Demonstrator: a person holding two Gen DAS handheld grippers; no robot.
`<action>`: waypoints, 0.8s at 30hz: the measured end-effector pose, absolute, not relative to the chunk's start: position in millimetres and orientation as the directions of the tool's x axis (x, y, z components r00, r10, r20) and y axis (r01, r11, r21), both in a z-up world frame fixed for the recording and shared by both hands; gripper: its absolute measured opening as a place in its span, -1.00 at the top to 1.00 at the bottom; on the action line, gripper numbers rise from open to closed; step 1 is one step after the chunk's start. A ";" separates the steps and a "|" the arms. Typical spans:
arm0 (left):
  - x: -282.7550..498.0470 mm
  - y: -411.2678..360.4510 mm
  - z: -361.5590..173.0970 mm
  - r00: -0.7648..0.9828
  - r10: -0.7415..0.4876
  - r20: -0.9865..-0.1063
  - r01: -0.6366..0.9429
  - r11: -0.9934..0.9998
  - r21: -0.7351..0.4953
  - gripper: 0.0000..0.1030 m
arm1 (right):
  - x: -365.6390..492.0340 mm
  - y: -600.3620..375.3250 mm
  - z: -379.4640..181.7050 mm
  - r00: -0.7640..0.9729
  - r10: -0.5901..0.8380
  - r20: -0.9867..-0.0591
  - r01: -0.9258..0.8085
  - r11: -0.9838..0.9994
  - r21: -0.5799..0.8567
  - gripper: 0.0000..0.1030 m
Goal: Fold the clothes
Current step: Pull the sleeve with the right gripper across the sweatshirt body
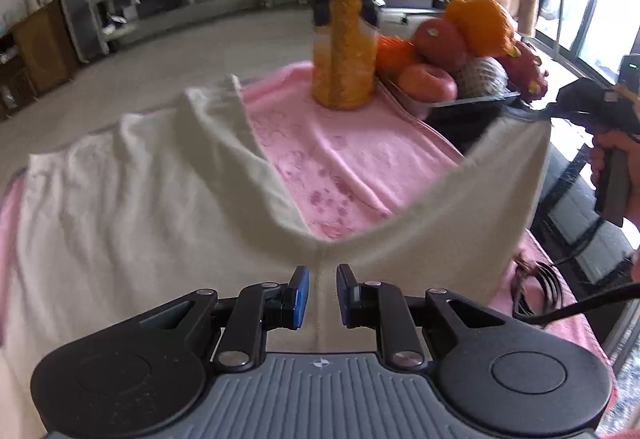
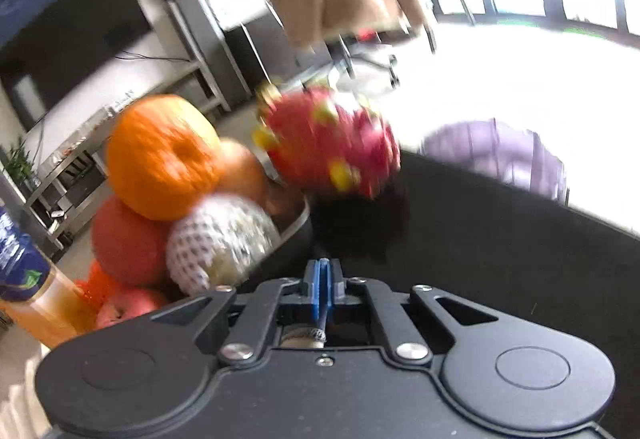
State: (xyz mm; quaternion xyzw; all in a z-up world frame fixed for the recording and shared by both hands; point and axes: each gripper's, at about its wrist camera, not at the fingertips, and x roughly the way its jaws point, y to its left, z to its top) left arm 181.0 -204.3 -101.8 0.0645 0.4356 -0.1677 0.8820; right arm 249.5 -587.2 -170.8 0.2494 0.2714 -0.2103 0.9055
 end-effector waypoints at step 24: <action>72.2 -64.7 -82.5 0.574 -0.037 -0.818 0.180 0.980 0.082 0.65 | 137.1 -442.3 -73.4 0.637 0.102 -0.764 0.150 0.956 0.252 0.36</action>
